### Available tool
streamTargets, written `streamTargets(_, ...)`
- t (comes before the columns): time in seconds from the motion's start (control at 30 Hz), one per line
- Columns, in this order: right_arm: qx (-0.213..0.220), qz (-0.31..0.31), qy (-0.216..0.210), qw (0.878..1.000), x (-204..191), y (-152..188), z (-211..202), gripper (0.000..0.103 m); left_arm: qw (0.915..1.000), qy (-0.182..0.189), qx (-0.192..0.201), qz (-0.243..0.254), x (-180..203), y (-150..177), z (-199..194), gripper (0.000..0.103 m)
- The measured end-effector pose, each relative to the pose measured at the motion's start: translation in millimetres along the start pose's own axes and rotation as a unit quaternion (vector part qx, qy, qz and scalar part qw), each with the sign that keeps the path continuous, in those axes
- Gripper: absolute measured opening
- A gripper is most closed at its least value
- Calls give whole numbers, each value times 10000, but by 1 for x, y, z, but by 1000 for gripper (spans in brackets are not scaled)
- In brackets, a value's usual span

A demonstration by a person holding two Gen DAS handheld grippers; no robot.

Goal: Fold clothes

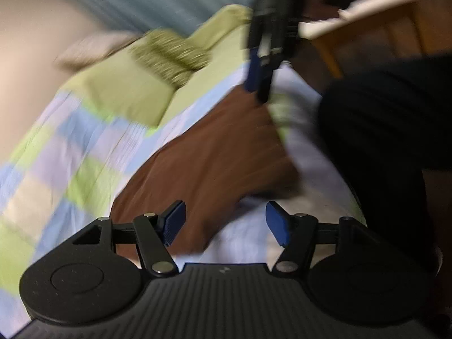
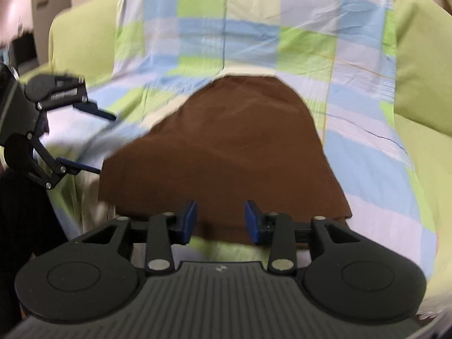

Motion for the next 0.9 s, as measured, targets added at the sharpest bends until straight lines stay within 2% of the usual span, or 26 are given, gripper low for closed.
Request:
streamTargets(0.03, -24, 6, 24, 10000, -1, 3, 0, 35, 9997, 208, 5, -136, -2, -7, 3, 38)
streamTargets(0.07, -45, 36, 92, 9999, 0, 7, 0, 35, 9990, 349, -67, -269, -5, -10, 7, 28)
streamTargets(0.1, -37, 59, 173, 9998, 1, 10, -2, 35, 9985, 387, -124, -356, -7, -12, 10, 9)
streamTargets(0.17, 90, 147, 366, 9992, 6, 14, -10, 35, 9968, 440, -210, -635, -17, -15, 16, 7)
streamTargets(0.2, 181, 220, 486, 9984, 10, 16, -14, 35, 9963, 436, -215, -710, -19, -14, 16, 3)
streamTargets(0.3, 351, 351, 734, 9961, 22, 19, -25, 38, 9891, 465, -254, -1377, -34, -16, 19, 1)
streamTargets(0.4, 348, 200, 844, 9956, 27, 18, -27, 40, 9746, 594, -211, -2149, -46, -17, 21, 1)
streamTargets(0.5, 295, -56, 559, 9980, 24, 15, -19, 42, 9551, 706, -183, -2872, -56, -12, 21, 0)
streamTargets(0.53, 264, -157, 436, 9986, 20, 14, -15, 45, 9467, 711, -165, -3138, -63, -9, 21, 0)
streamTargets(0.6, 143, -538, 362, 9978, 9, 12, -4, 51, 9366, 729, -114, -3425, -71, -6, 21, 0)
streamTargets(0.67, 28, -942, 462, 9945, 1, 13, 4, 51, 9262, 745, -64, -3694, -79, -2, 20, 0)
streamTargets(0.73, -47, -1277, 514, 9905, -5, 14, 10, 51, 9201, 793, 7, -3835, -84, 0, 19, 0)
streamTargets(0.9, 200, -1624, 243, 9862, -18, 7, 18, 51, 9157, 920, 136, -3909, -89, 1, 17, 0)
Point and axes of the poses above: each gripper's, at about its wrist camera, not at the fingertips, and z roughly the way its jaws point, x to its right, y to its underside, the point moved 3 cm from there along z, roughly the way its jaws point, and after that the axes turned 12 degrees about -y, right-handed, at the moved point
